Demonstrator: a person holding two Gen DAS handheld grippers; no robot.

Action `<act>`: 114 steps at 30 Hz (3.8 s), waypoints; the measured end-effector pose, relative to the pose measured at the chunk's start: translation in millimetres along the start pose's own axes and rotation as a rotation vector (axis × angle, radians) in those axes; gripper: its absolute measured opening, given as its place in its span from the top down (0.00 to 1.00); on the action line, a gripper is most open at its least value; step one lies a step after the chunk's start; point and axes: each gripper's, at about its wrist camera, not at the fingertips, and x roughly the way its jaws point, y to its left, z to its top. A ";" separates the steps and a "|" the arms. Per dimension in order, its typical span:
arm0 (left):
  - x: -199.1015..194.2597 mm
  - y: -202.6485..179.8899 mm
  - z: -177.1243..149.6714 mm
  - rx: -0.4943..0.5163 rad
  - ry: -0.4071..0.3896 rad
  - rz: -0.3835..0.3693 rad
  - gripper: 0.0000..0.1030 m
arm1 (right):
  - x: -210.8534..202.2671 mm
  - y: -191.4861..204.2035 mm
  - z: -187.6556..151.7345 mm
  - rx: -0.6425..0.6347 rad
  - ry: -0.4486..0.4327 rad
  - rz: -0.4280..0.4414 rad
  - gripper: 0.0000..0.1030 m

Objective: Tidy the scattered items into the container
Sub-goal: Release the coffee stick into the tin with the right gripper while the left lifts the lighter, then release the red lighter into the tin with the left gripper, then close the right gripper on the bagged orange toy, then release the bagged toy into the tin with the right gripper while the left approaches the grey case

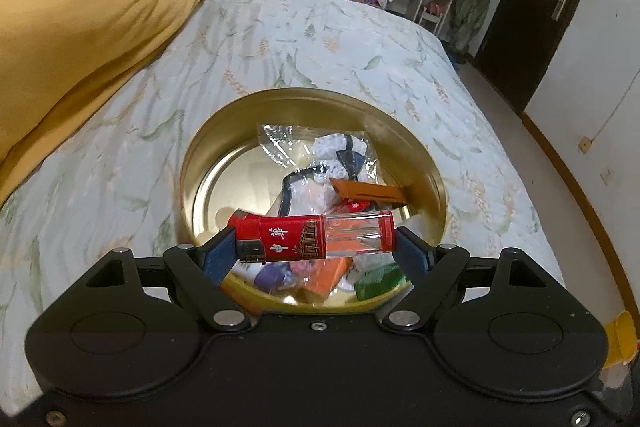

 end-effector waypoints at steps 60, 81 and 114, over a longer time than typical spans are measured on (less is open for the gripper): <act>29.1 87.4 -93.5 -0.038 0.232 -0.001 0.01 | 91.0 79.1 18.1 -0.398 0.137 -0.015 0.23; 36.5 67.1 -104.8 0.002 0.254 -0.042 0.01 | 35.3 82.4 35.6 -0.406 0.175 -0.032 0.67; 50.7 38.5 -102.3 0.066 0.249 -0.054 0.01 | -22.6 109.8 147.7 -0.430 -0.038 -0.007 0.67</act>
